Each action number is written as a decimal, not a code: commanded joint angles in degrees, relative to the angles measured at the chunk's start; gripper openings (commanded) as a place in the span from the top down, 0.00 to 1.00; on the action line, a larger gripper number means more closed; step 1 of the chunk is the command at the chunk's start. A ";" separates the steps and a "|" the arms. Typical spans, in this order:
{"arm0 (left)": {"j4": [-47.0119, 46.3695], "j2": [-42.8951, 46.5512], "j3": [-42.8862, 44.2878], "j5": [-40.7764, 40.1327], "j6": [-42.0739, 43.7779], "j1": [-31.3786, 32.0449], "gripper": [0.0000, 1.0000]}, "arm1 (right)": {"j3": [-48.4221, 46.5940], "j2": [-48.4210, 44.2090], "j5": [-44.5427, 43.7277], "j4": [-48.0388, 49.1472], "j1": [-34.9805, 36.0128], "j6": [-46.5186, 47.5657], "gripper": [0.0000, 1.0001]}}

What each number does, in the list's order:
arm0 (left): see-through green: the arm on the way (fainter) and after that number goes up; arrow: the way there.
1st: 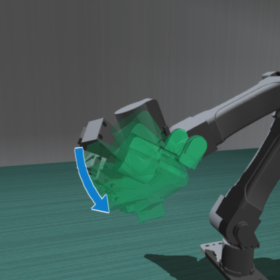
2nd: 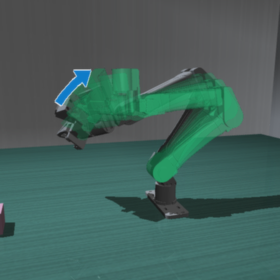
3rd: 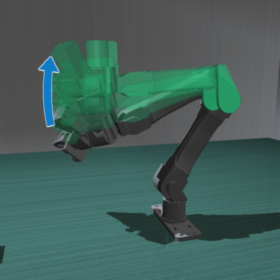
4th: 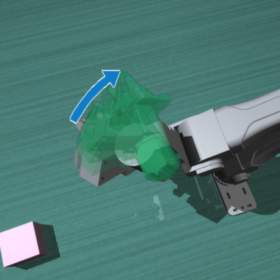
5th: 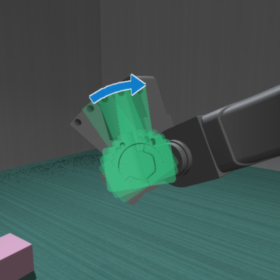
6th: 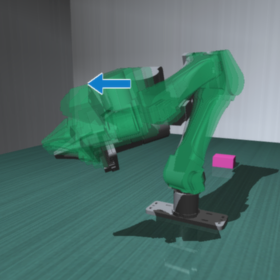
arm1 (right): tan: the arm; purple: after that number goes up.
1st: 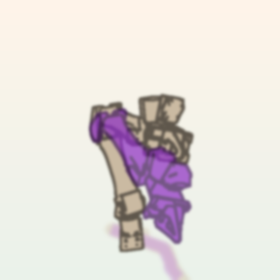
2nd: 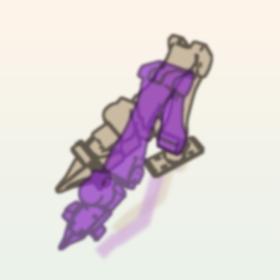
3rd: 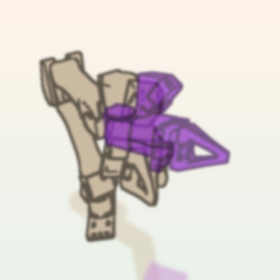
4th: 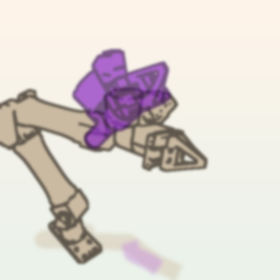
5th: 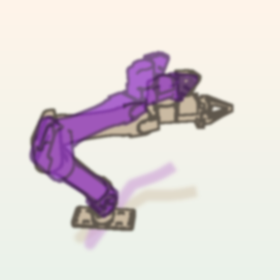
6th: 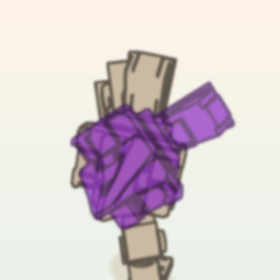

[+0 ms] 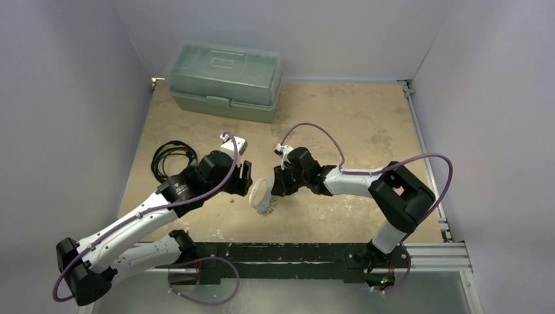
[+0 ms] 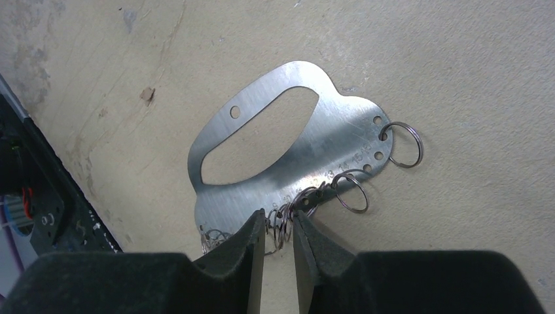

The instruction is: Put the keys on the keyring

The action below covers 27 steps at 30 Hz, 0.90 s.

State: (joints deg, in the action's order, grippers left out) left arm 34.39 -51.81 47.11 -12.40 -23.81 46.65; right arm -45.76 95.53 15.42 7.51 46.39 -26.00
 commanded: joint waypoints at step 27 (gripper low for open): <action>-1.33 0.58 -0.07 -1.55 -0.18 1.37 0.39 | 0.24 0.12 -4.56 1.10 0.99 0.06 0.89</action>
State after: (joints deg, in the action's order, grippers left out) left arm 34.41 -51.81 47.11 -12.91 -23.86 47.51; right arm -45.63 95.53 11.55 7.38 46.98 -26.30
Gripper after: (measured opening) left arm 0.611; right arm 0.139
